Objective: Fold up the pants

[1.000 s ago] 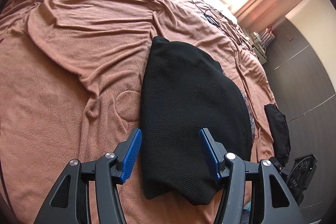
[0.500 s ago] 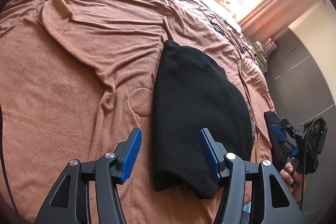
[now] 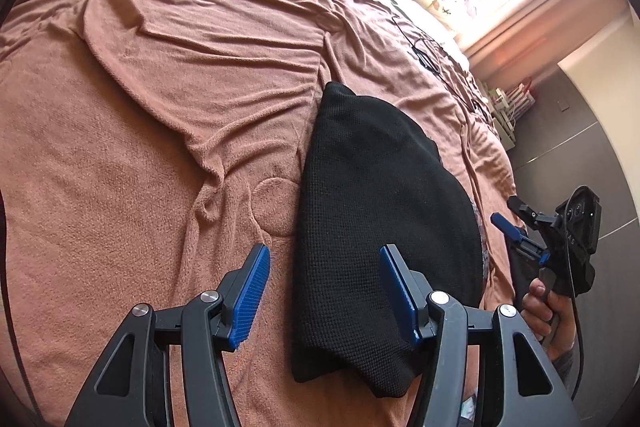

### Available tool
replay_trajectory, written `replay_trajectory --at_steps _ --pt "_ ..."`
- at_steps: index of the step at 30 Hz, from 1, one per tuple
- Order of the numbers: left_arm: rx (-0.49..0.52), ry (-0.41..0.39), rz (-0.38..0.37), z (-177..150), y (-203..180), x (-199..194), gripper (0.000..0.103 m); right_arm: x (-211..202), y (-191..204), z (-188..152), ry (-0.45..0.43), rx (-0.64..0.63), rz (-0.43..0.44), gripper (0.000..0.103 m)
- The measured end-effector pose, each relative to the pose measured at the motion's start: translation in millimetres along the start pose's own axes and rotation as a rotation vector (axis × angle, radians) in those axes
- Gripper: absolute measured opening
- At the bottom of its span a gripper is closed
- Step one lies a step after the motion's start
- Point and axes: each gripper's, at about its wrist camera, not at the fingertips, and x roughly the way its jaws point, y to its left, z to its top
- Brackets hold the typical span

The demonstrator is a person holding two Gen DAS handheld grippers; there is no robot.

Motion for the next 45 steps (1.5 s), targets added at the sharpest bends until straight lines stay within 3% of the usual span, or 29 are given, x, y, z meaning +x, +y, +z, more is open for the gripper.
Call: replay_trajectory --at_steps 6,9,17,24,29,36,45 --pt "0.001 0.012 -0.005 6.6 -1.1 12.9 0.059 28.0 -9.8 17.3 0.037 0.013 0.018 0.062" --pt "-0.015 0.024 -0.026 8.1 -0.2 20.0 0.059 42.2 -14.8 25.7 0.055 0.02 0.02 0.053" --pt "-0.025 0.044 -0.035 8.0 1.9 34.1 0.059 70.6 -22.9 36.4 0.114 0.04 0.029 0.053" --pt "-0.024 0.052 -0.04 5.6 2.4 38.6 0.059 67.4 -32.3 42.8 0.086 0.108 0.185 0.053" --pt "-0.028 0.057 -0.044 4.6 3.0 40.8 0.059 75.9 -44.6 38.6 0.129 0.118 0.096 0.053" --pt "-0.032 0.071 -0.049 2.6 2.6 48.4 0.059 85.8 -42.6 39.4 0.177 0.144 0.067 0.053" --pt "-0.046 0.08 -0.047 2.0 4.6 53.2 0.059 83.4 -55.0 47.0 0.134 0.261 0.288 0.053"
